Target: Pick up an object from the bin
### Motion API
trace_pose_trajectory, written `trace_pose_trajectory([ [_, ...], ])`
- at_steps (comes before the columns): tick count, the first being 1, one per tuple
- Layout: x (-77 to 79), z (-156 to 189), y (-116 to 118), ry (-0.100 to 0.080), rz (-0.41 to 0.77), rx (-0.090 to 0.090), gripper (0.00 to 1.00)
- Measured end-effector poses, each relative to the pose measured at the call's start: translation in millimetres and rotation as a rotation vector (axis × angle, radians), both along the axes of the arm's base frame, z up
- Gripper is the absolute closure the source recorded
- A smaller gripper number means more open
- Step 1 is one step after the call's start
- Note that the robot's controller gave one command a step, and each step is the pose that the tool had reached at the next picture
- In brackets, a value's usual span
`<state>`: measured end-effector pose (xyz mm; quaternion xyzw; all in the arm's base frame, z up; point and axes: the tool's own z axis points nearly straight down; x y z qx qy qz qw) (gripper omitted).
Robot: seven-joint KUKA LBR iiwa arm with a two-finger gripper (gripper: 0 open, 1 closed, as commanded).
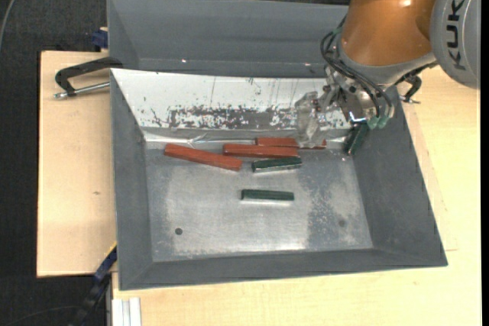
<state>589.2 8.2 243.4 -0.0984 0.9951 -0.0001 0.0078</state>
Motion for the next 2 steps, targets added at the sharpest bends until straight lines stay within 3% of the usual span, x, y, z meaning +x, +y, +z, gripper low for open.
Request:
trace_pose_trajectory([
  [1,-1.6,-4.2,-0.1,0.008,0.000,0.000,0.00],
  [2,-40.1,-146.4,45.3,0.023,-0.029,0.001,0.00],
])
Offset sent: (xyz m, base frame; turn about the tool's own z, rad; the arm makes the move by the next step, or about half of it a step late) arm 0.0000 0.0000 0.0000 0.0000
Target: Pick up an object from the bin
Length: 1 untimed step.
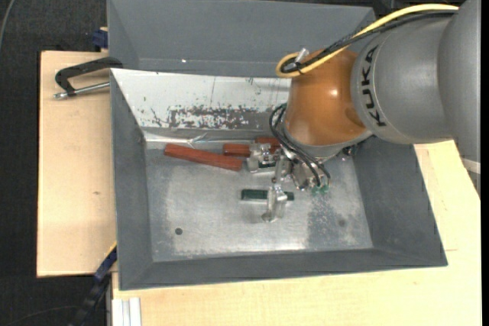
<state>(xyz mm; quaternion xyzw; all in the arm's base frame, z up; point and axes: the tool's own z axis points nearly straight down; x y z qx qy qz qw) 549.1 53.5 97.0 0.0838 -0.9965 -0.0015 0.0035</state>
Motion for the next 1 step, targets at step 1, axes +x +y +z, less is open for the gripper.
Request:
trace_pose_trajectory([
  [1,-6.8,-26.5,-14.5,-0.011,0.044,0.000,0.00],
])
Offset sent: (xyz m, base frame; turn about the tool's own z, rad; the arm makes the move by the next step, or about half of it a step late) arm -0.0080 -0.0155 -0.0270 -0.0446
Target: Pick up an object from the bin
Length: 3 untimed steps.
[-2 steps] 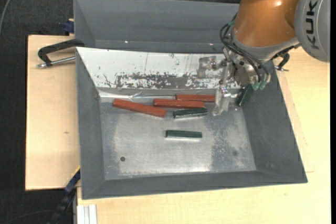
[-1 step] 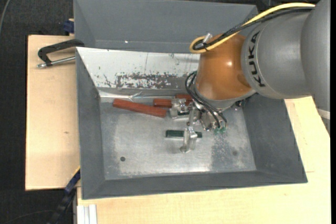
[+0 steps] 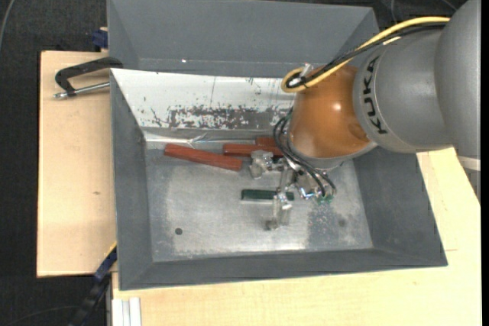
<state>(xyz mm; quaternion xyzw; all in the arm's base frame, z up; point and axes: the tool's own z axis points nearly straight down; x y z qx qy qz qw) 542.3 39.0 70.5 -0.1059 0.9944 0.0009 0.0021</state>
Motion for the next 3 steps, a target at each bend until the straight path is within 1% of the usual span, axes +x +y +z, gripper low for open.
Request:
trace_pose_trajectory([
  [1,0.8,1.2,0.4,-0.002,0.001,0.000,1.00],
  [2,2.2,115.8,38.8,-0.011,0.020,0.002,1.00],
  [3,20.9,316.1,-4.0,-0.015,0.244,-0.003,1.00],
])
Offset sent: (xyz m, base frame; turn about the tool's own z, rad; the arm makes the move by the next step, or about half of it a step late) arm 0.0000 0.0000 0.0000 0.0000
